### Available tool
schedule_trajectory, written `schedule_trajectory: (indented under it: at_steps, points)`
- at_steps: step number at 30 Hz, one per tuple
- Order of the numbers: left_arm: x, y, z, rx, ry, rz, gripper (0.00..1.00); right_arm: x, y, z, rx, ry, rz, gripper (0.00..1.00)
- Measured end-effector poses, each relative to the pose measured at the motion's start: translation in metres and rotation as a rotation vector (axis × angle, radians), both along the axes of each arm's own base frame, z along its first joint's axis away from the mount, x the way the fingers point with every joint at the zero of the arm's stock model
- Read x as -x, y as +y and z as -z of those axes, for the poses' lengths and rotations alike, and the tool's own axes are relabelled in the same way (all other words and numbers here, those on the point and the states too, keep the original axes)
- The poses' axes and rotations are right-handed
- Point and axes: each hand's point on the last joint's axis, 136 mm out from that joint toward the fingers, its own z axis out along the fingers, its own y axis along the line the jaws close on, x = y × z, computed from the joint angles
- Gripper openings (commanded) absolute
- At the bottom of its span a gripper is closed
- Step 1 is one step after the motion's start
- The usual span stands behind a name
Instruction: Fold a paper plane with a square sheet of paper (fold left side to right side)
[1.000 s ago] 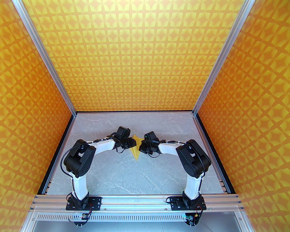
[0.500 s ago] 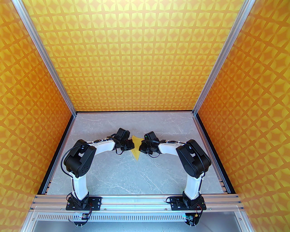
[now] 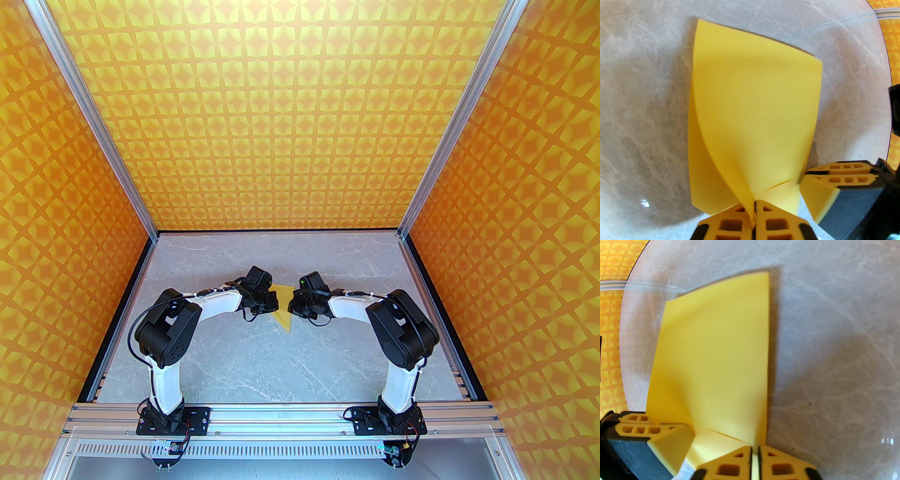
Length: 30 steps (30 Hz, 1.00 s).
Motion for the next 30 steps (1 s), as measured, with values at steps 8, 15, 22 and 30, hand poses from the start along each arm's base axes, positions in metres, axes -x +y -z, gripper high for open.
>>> schedule_trajectory:
  at_steps: [8, 15, 22, 30]
  points:
    - [0.001, 0.001, 0.001, -0.009, 0.003, 0.0, 0.09, -0.002, -0.002, -0.008, 0.002, -0.025, 0.008, 0.0]
    - [0.001, 0.002, 0.001, -0.012, 0.004, -0.001, 0.09, -0.002, 0.003, -0.008, -0.026, -0.025, -0.001, 0.0]
    - [0.001, 0.002, 0.001, -0.012, 0.004, -0.001, 0.1, -0.001, 0.008, 0.006, -0.043, 0.005, -0.009, 0.0]
    - [0.0, 0.001, -0.002, -0.013, 0.006, 0.0, 0.21, -0.001, 0.008, 0.007, -0.048, 0.006, -0.011, 0.0]
